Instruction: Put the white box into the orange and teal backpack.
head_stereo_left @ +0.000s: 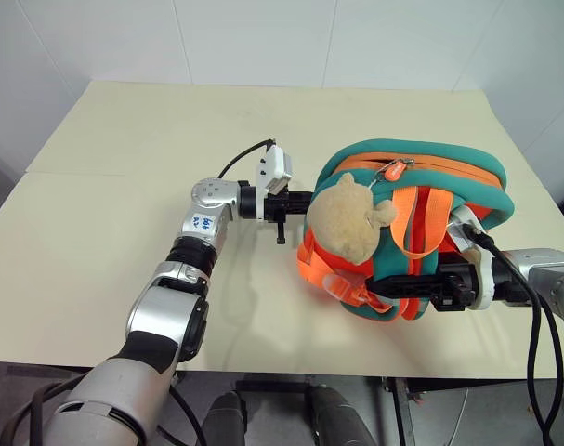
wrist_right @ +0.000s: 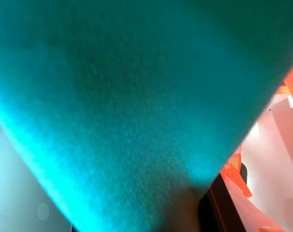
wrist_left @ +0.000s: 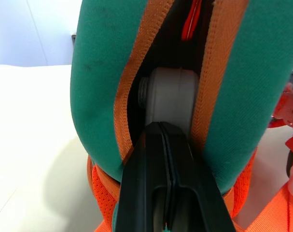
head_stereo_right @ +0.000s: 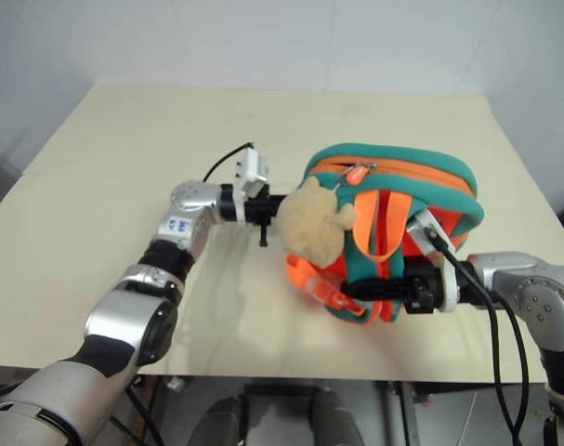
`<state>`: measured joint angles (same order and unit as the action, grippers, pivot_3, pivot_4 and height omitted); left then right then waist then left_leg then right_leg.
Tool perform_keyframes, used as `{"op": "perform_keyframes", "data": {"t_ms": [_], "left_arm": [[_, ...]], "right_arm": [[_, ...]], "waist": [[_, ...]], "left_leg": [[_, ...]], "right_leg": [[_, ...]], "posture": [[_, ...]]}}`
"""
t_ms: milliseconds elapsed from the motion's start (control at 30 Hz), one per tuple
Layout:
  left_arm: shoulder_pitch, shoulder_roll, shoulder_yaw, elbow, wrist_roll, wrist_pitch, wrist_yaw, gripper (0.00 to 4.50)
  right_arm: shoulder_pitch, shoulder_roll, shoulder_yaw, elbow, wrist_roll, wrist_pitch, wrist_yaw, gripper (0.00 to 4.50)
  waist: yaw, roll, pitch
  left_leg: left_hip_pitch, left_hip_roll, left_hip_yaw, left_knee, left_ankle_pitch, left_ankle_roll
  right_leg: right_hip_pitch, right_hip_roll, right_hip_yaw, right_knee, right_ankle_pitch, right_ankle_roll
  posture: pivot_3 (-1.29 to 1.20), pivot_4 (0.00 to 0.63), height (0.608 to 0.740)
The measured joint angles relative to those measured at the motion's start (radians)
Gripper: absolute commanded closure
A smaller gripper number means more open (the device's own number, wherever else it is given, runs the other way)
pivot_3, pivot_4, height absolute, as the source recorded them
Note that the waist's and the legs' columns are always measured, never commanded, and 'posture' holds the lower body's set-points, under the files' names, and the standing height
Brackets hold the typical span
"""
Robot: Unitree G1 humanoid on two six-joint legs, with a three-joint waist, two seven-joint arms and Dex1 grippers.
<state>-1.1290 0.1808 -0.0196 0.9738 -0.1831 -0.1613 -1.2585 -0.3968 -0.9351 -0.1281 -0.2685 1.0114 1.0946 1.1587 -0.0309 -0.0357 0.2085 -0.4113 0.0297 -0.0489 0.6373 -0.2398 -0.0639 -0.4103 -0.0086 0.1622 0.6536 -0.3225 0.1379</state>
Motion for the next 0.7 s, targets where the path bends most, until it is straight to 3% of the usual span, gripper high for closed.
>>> {"op": "perform_keyframes", "data": {"t_ms": [100,167,400,600,633,700], "left_arm": [[0.002,0.022,0.005,-0.022,-0.012,0.042,-0.035,4.48],[0.034,0.073,0.001,-0.117,-0.045,0.104,-0.126,4.1],[0.132,0.227,0.049,-0.383,-0.12,0.273,-0.149,2.07],[0.215,0.26,0.08,-0.631,-0.25,0.472,-0.125,0.22],[0.231,0.258,0.079,-0.679,-0.273,0.503,-0.123,0.01],[0.253,0.251,0.072,-0.771,-0.31,0.551,-0.108,0.01]], "right_arm": [[0.001,0.002,0.0,-0.001,0.004,0.0,-0.006,4.49],[0.002,0.004,0.0,-0.004,0.005,-0.001,-0.007,4.49],[-0.002,0.011,0.005,0.001,-0.003,-0.007,-0.005,4.49],[-0.025,0.019,0.026,0.021,-0.021,-0.023,0.01,4.49],[-0.028,0.019,0.029,0.025,-0.024,-0.025,0.014,4.49],[-0.032,0.019,0.038,0.031,-0.027,-0.026,0.019,4.49]], "waist": [[-0.004,0.0,0.0],[-0.013,0.0,0.0],[-0.024,0.0,0.0],[-0.023,0.0,0.0],[-0.023,0.0,0.0],[-0.023,0.0,0.0]], "left_leg": [[0.0,0.0,0.0,0.0,0.0,0.0],[0.001,0.0,0.0,-0.003,0.0,0.0],[0.002,0.001,-0.001,-0.003,0.0,0.0],[0.002,0.001,-0.001,-0.002,0.0,0.0],[0.002,0.001,-0.001,-0.002,0.0,0.0],[0.002,0.001,-0.001,-0.002,0.0,0.0]], "right_leg": [[0.0,0.0,0.0,0.0,0.0,0.0],[0.0,0.001,0.0,0.0,0.0,-0.001],[0.0,0.0,0.0,0.0,-0.001,-0.001],[0.001,0.0,0.0,0.001,-0.001,-0.001],[0.001,0.0,0.0,0.001,-0.001,-0.001],[0.001,0.0,-0.001,0.001,-0.001,-0.001]], "posture": [[0.0,0.15,0.74],[0.0,0.15,0.74],[0.0,0.15,0.74],[0.0,0.15,0.74],[0.0,0.15,0.74],[0.0,0.15,0.74]]}}
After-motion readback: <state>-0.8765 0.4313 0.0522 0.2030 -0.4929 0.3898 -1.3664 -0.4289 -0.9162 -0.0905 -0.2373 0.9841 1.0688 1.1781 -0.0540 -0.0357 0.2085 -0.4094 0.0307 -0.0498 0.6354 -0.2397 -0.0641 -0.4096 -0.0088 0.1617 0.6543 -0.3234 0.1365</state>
